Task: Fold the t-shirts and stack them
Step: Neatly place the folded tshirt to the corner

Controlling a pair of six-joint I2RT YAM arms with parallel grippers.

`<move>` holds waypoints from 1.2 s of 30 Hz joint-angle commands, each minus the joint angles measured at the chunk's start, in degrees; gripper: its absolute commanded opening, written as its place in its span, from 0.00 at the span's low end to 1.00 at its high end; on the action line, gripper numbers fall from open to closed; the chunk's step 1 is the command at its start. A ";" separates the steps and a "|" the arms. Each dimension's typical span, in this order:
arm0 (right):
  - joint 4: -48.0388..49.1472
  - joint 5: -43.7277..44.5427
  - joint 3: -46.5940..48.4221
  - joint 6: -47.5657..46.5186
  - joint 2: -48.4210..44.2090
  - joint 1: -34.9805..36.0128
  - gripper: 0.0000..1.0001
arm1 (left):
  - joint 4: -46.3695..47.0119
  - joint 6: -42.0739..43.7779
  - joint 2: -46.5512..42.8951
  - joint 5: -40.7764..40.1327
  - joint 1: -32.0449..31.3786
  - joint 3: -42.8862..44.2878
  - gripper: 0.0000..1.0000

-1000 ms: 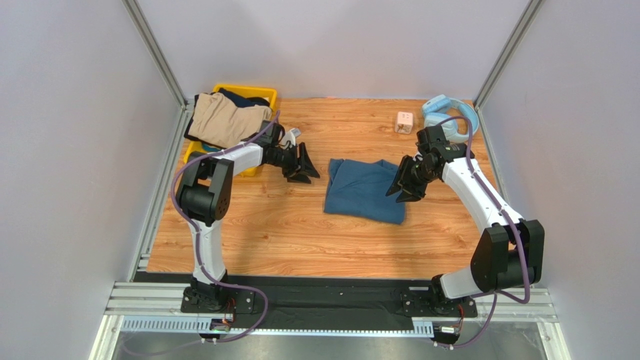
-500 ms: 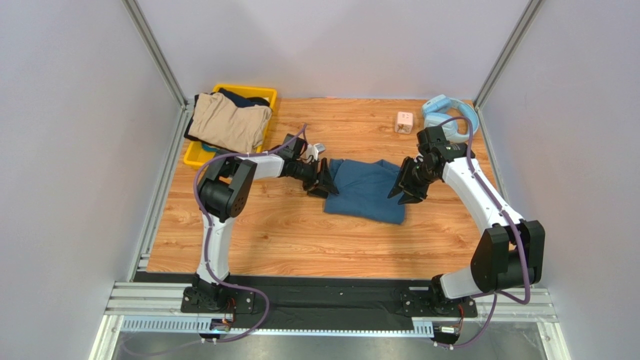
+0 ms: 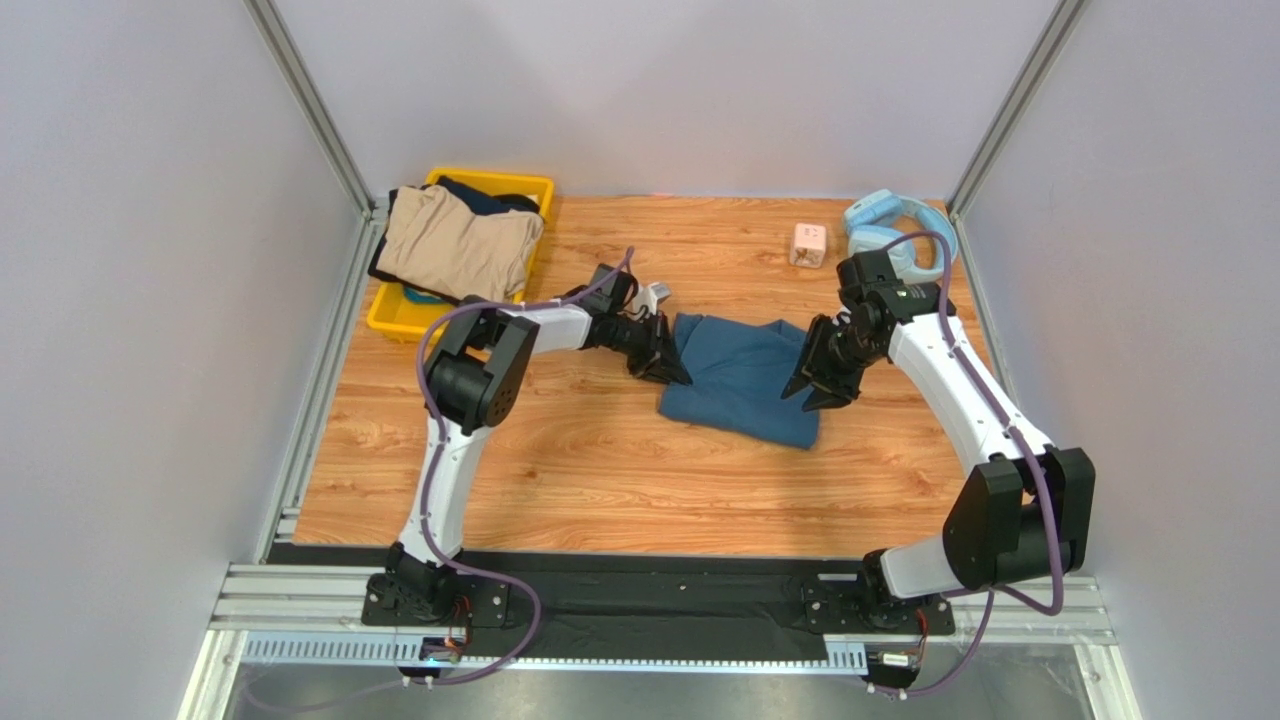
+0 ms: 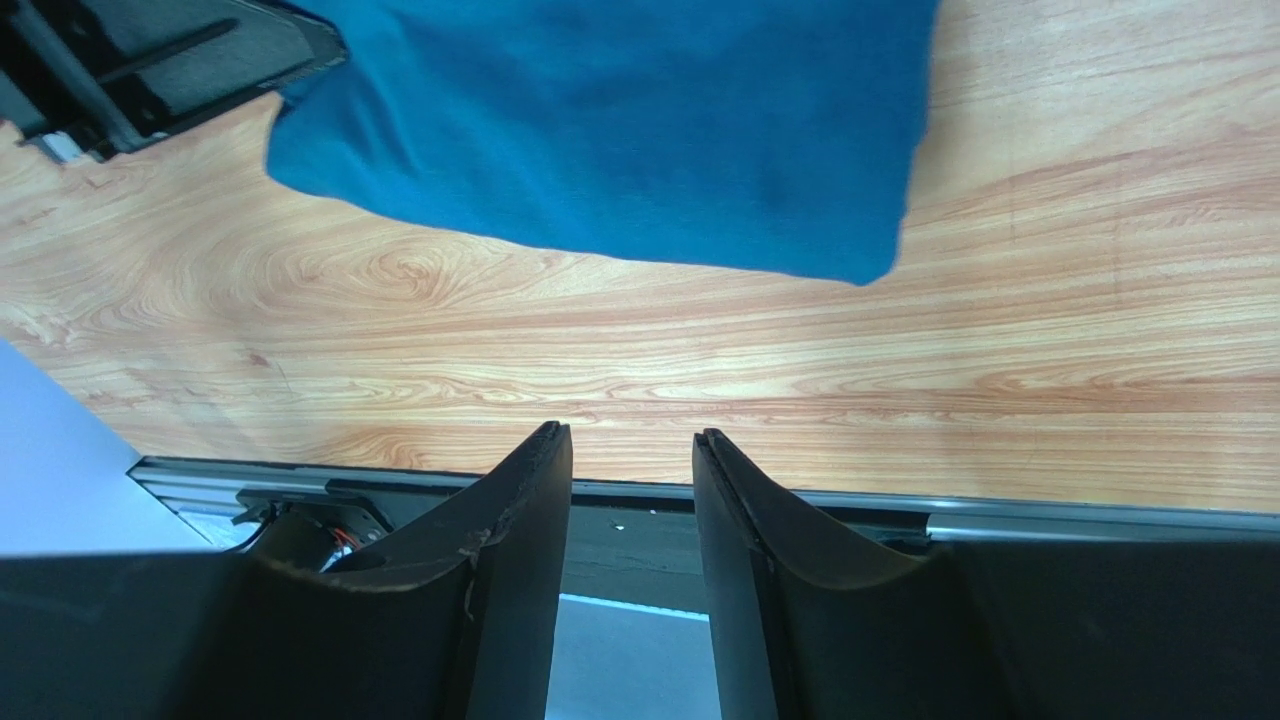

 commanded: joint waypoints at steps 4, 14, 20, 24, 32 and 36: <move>-0.87 -1.40 5.36 1.35 -2.35 -0.44 0.41 | -3.87 -6.88 -0.78 -1.76 -4.64 6.44 0.00; -1.40 -2.46 9.06 2.93 -4.10 -2.11 0.41 | -3.80 -18.13 2.81 -6.59 -9.03 15.87 0.00; -3.59 -2.20 6.51 2.84 -7.44 -3.52 0.40 | -4.14 -21.47 7.29 -9.67 -11.93 21.48 0.00; -5.00 -1.84 6.16 2.84 -9.11 -3.87 0.40 | -5.63 -23.94 12.12 -10.55 -14.48 33.13 0.00; -6.06 -2.11 4.58 3.37 -13.24 -4.13 0.40 | -4.50 -30.96 21.63 -11.60 -17.56 45.14 0.00; -6.50 -2.11 2.65 3.11 -15.43 -4.66 0.40 | -3.61 -30.45 20.58 -12.48 -18.00 40.92 0.00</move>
